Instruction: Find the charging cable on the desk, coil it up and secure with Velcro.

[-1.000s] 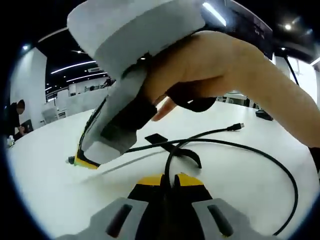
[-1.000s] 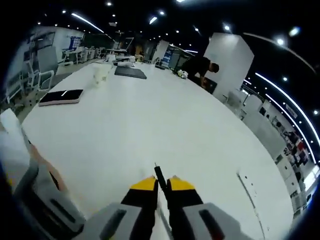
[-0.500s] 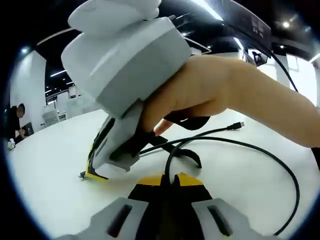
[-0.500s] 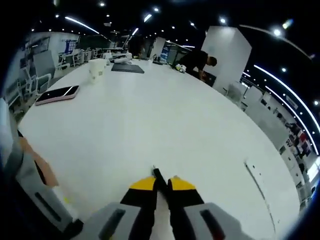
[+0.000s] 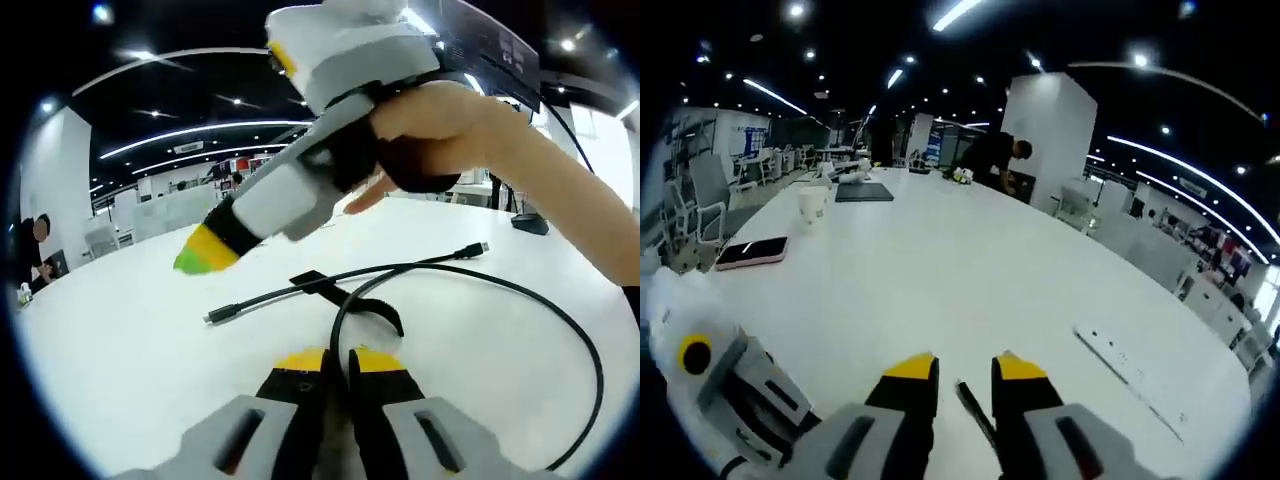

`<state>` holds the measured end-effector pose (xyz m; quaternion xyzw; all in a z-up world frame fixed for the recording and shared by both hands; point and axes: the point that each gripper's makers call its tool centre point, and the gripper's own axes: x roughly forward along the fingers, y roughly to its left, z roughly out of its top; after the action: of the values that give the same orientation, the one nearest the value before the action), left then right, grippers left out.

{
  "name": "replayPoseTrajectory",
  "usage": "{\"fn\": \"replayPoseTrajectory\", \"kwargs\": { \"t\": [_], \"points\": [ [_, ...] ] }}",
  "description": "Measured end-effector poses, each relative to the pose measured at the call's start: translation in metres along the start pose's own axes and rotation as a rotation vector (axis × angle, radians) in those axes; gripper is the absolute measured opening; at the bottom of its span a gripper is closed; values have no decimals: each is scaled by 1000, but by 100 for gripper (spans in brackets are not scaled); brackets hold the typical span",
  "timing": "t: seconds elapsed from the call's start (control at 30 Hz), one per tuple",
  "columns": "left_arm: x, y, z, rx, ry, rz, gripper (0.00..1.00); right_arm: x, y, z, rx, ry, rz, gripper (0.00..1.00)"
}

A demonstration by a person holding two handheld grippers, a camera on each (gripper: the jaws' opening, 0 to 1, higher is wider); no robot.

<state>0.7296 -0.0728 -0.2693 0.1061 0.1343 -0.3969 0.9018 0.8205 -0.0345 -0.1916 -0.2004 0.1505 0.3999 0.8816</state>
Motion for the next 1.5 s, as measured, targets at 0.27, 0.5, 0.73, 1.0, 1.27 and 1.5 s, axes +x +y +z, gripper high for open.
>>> {"fn": "replayPoseTrajectory", "kwargs": {
  "t": [0.27, 0.5, 0.73, 1.0, 1.27, 1.5],
  "points": [
    [0, 0, 0, 1, -1, 3, 9, -79, -28, 4, -24, -60, -99, 27],
    [0, 0, -1, 1, -1, 3, 9, -122, -25, -28, -52, -36, -123, 28],
    [1, 1, -1, 2, -1, 3, 9, -140, -9, -87, -17, 50, -108, 30],
    [1, 2, -2, 3, -1, 4, 9, -145, 1, -138, 135, 127, -91, 32],
    [1, 2, -2, 3, -1, 5, 9, -150, 4, -160, 167, 176, -119, 31],
    [1, 1, -3, 2, -2, 5, 9, -146, -2, -167, 182, 198, -132, 29]
  ]
}}
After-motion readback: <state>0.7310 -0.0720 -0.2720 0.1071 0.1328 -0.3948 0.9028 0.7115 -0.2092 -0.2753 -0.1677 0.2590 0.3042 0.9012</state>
